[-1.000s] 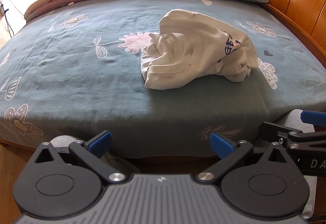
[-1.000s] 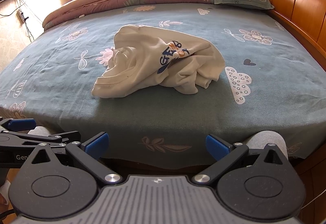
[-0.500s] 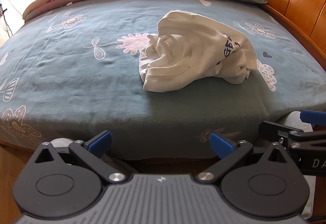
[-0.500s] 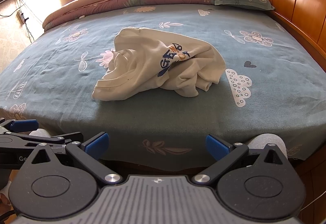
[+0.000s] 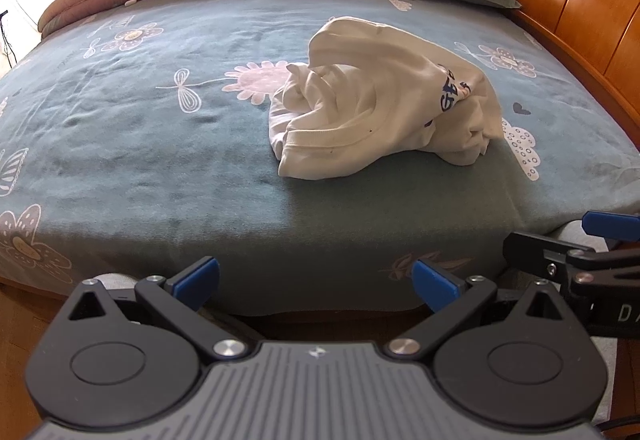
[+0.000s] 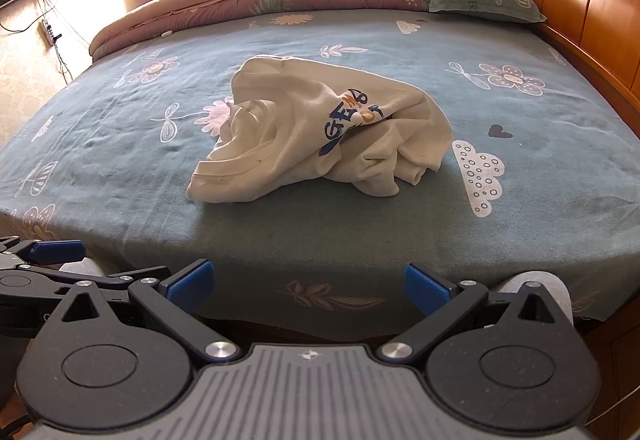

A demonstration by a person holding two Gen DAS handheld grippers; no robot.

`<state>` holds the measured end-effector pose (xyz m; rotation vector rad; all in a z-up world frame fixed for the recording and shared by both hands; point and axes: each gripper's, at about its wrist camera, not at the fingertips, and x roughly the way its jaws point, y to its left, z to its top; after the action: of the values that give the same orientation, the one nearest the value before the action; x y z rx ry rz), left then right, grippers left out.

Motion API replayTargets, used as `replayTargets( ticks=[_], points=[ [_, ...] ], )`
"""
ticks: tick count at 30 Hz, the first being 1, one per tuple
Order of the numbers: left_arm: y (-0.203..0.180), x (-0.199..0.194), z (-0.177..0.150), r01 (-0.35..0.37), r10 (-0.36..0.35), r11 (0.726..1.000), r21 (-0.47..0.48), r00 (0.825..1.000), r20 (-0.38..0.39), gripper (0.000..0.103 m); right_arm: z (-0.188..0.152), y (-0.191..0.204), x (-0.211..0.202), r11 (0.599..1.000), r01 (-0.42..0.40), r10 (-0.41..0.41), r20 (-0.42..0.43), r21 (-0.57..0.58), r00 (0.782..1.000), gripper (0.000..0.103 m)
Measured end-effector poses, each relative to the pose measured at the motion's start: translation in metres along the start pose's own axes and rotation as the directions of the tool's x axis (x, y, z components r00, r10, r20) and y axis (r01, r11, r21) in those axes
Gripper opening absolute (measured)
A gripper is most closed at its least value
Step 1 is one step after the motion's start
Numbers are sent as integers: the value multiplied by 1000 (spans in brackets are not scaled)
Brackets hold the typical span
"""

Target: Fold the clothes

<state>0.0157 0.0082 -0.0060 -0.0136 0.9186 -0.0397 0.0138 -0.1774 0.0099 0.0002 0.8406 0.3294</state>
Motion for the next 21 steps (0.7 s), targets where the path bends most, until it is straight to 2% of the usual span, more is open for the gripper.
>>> replayTargets(
  ticks=[14,21],
  points=[
    [-2,15,8,-12,13,1000,25,1000,-28,102,5,-2,12,1000,15,-15,-28,-7,999,103],
    [3,30,23,-16,16,1000,8,998,-56,102,20,-3,31,1000,4,-4,-61,-2,998,103]
  ],
)
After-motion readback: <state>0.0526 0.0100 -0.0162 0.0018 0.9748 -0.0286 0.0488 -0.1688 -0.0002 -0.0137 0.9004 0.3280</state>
